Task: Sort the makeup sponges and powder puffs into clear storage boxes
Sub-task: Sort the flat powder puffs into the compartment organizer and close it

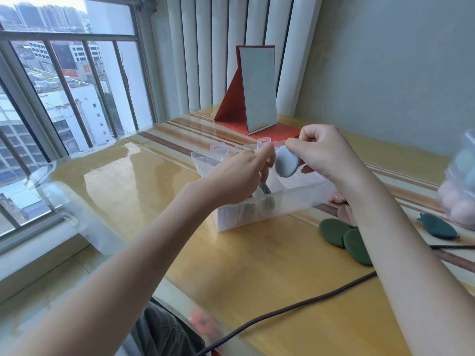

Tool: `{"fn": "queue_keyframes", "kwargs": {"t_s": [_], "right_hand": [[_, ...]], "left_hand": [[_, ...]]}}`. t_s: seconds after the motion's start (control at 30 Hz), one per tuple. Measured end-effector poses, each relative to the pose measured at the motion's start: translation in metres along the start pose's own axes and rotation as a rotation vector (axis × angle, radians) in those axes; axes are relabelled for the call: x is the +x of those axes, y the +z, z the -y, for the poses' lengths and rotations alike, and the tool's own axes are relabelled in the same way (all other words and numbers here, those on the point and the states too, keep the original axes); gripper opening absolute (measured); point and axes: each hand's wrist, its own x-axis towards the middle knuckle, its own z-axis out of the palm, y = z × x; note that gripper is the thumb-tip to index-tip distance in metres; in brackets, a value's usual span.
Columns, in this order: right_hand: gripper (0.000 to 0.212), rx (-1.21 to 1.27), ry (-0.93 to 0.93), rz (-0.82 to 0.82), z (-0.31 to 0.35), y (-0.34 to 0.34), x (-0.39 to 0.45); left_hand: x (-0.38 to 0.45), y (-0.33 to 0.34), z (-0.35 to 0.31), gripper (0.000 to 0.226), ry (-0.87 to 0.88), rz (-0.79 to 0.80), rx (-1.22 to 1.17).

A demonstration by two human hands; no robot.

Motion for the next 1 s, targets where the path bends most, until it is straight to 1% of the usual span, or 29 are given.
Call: {"fn": "queue_keyframes", "kwargs": {"t_s": [0.13, 0.2, 0.3, 0.37, 0.47, 0.53, 0.63, 0.7, 0.73, 0.83, 0.93, 1.0], "right_hand": [[0.027, 0.005, 0.032, 0.099, -0.001, -0.001, -0.001], [0.026, 0.028, 0.055, 0.112, -0.002, -0.002, -0.001], [0.028, 0.086, 0.086, 0.158, -0.002, -0.003, -0.002], [0.027, 0.134, 0.097, 0.164, 0.000, -0.002, -0.001], [0.026, 0.150, 0.084, 0.123, 0.001, -0.002, -0.001], [0.027, 0.108, 0.060, 0.128, 0.001, -0.001, -0.003], [0.028, -0.042, -0.015, 0.150, 0.005, 0.005, -0.008], [0.029, -0.110, -0.042, 0.199, 0.009, 0.010, -0.012], [0.031, -0.139, -0.040, 0.218, 0.010, 0.013, -0.014], [0.039, -0.256, -0.038, 0.206, 0.011, 0.016, -0.015], [0.026, -0.330, -0.103, 0.216, 0.014, 0.022, -0.021], [0.021, -0.435, -0.137, 0.210, 0.016, 0.027, -0.024]], "left_hand": [[0.002, -0.001, -0.001, 0.032, -0.030, -0.011, 0.039], [0.003, -0.002, -0.001, 0.041, -0.045, 0.012, 0.031], [0.004, -0.004, -0.002, 0.054, -0.053, 0.084, 0.086], [0.005, -0.004, -0.002, 0.054, -0.047, 0.106, 0.113], [0.005, -0.002, -0.004, 0.047, -0.061, 0.106, 0.134], [0.005, -0.002, -0.005, 0.041, -0.061, 0.099, 0.154], [0.004, -0.002, -0.006, 0.039, -0.071, 0.096, 0.174], [0.004, -0.002, -0.007, 0.039, -0.086, 0.095, 0.174], [0.004, -0.002, -0.007, 0.038, -0.091, 0.091, 0.174], [0.003, -0.004, -0.009, 0.035, -0.098, 0.068, 0.181], [0.002, -0.005, -0.009, 0.032, -0.111, 0.058, 0.196], [0.001, -0.006, -0.009, 0.031, -0.108, 0.052, 0.202]]}}
